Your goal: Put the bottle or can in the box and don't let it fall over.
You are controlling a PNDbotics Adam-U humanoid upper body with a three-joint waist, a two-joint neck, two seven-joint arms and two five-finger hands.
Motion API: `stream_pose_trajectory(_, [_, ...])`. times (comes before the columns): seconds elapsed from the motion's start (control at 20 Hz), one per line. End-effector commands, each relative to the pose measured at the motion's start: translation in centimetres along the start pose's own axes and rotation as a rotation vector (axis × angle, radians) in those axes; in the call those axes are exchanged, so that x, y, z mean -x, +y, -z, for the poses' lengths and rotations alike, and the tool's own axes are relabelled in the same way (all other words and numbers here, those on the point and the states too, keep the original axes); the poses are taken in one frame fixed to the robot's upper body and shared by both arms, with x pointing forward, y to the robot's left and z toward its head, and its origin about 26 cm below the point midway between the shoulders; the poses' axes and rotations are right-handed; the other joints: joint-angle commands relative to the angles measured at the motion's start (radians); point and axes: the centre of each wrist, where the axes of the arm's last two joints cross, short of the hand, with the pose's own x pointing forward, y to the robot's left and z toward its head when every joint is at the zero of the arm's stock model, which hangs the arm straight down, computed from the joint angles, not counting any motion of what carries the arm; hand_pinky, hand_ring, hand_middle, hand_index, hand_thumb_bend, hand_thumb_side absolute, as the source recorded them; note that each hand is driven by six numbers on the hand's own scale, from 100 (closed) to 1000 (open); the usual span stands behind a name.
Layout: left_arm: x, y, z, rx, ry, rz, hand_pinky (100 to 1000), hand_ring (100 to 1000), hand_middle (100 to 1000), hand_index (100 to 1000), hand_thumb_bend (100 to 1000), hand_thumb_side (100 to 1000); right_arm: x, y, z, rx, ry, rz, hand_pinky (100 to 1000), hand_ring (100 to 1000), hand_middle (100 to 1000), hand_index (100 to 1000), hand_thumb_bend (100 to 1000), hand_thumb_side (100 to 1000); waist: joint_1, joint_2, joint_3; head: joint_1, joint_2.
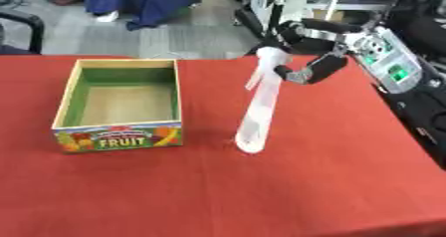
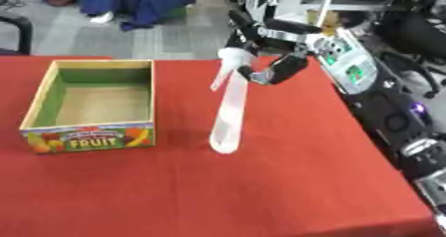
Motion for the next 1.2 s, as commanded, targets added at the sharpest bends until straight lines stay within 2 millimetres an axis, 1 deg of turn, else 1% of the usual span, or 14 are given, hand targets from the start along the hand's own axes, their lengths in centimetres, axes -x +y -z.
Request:
stream_pose_trajectory(0.05, [-0.5,0.6,0.4,-0.008,-0.024,0.017,726,611,528,730,292,671,-0.9,-2.4,-0.4,-0.128,-0.136,-0.157,393,625,637,462,100,199,0.004,-0.016,0.002,-0.004,-0.01])
stream_pose_trajectory(0.2, [-0.5,0.5,0.4,-0.006,-0.025,0.015,726,610,528,730,292,671,-1.1,-2.8,0.0,-0.12,-0.151,-0.156,358,588,596,412,100,199,0.003,-0.016,0.004,-0.007,-0.012])
stream_pose_trajectory(0.45, [-0.5,0.5,0.4,-0.003,-0.026,0.013,726,610,528,730,291,672,-1.5,-3.7,0.7,-0.1,-0.172,-0.166,352,581,590,407,100,200,0.0,-0.016,0.011,-0.013,-0.016])
stream_pose_trajectory(0.65, [-0.6,0.3,0.6,0.002,-0.03,0.008,726,610,528,730,292,671,-2.0,-4.6,1.2,-0.08,-0.191,-0.187,352,576,588,407,100,201,-0.003,-0.016,0.022,-0.025,-0.026])
stream_pose_trajectory(0.85, [-0.8,0.1,0.8,0.012,-0.04,-0.002,726,609,528,730,293,670,-2.7,-5.4,2.1,-0.052,-0.223,-0.202,350,574,587,407,100,203,-0.005,-0.015,0.045,-0.044,-0.04])
stream_pose_trajectory(1.2, [-1.3,-0.4,1.4,0.039,-0.065,-0.024,726,609,528,730,294,668,-3.9,-6.6,3.8,0.006,-0.288,-0.223,348,569,585,407,100,210,-0.01,-0.01,0.096,-0.083,-0.056])
